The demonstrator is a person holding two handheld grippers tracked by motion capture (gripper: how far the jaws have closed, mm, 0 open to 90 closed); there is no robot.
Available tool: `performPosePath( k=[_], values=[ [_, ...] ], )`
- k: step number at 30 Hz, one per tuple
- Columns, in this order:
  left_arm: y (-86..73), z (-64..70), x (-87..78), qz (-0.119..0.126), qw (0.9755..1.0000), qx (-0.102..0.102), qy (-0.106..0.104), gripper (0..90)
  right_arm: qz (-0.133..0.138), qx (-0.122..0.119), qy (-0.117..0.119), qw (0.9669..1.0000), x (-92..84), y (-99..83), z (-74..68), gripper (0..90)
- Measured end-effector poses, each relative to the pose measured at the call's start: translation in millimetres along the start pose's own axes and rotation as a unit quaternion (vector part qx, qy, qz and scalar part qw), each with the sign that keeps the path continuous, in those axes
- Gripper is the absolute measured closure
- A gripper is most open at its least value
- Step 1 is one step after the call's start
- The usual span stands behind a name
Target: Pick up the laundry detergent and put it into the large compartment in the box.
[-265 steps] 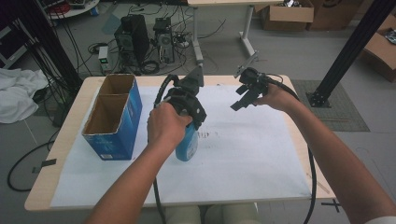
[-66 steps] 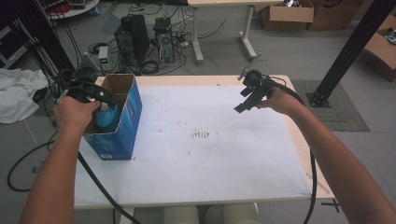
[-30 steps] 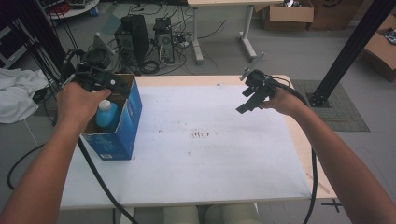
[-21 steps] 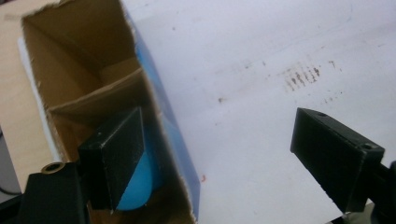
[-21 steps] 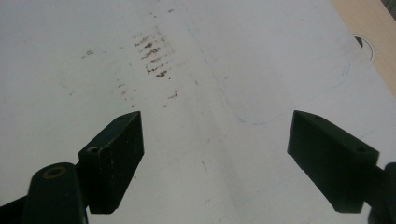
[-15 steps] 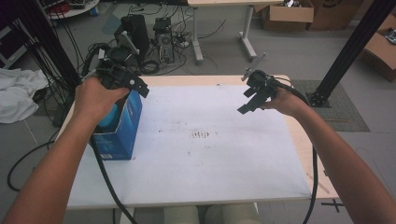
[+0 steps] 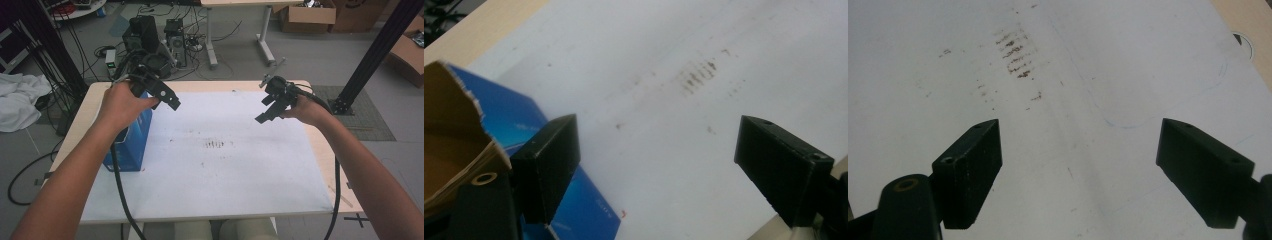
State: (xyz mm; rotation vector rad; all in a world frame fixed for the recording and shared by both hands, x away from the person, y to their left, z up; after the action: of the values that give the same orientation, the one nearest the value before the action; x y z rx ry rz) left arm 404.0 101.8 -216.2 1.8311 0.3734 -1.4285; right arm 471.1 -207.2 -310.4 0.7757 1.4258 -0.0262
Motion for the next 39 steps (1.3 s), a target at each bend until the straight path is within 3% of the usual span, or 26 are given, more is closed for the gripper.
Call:
performPosePath(
  k=[6, 11, 18, 23, 33, 39],
  values=[
    [10.9, 12.5, 8.5, -0.001, 0.9997, 0.022, -0.011, 19.2, 0.002, 0.002, -0.001, 1.0, -3.1, -1.7, 0.1, 18.4],
    [17.5, 24.9, 17.1, -0.012, 0.9982, 0.054, -0.022, 19.8, 0.002, 0.004, -0.002, 1.0, -3.8, -3.2, -0.2, 18.4],
    [25.0, 43.6, 35.4, -0.03, 0.9948, 0.09, -0.038, 19.7, 0.0, 0.003, -0.001, 1.0, -2.9, -3.6, -0.2, 18.4],
    [30.9, 55.2, 46.2, -0.03, 0.9912, 0.118, -0.053, 19.8, -0.001, 0.003, -0.002, 1.0, -2.7, -4.4, 1.5, 18.3],
    [33.5, 63.0, 56.6, -0.045, 0.9889, 0.132, -0.051, 20.0, -0.001, 0.002, -0.002, 1.0, -1.7, -4.7, 1.2, 18.3],
    [34.0, 63.2, 57.7, -0.046, 0.9892, 0.13, -0.05, 20.0, 0.0, 0.003, 0.001, 1.0, -1.0, -6.0, 1.0, 18.3]
  ],
)
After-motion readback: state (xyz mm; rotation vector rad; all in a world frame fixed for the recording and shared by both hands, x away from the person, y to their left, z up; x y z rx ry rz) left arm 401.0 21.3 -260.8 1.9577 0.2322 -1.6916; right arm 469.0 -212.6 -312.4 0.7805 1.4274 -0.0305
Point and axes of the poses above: each handheld gripper's, and its own axes: x roughly forward along the jaws, y roughly out of its top, z roughly to its right, the point moved 4 cm from there along x, roughly forward along the jaws, and after that the axes turned 7 degrees about x, right-handed, at the moved point
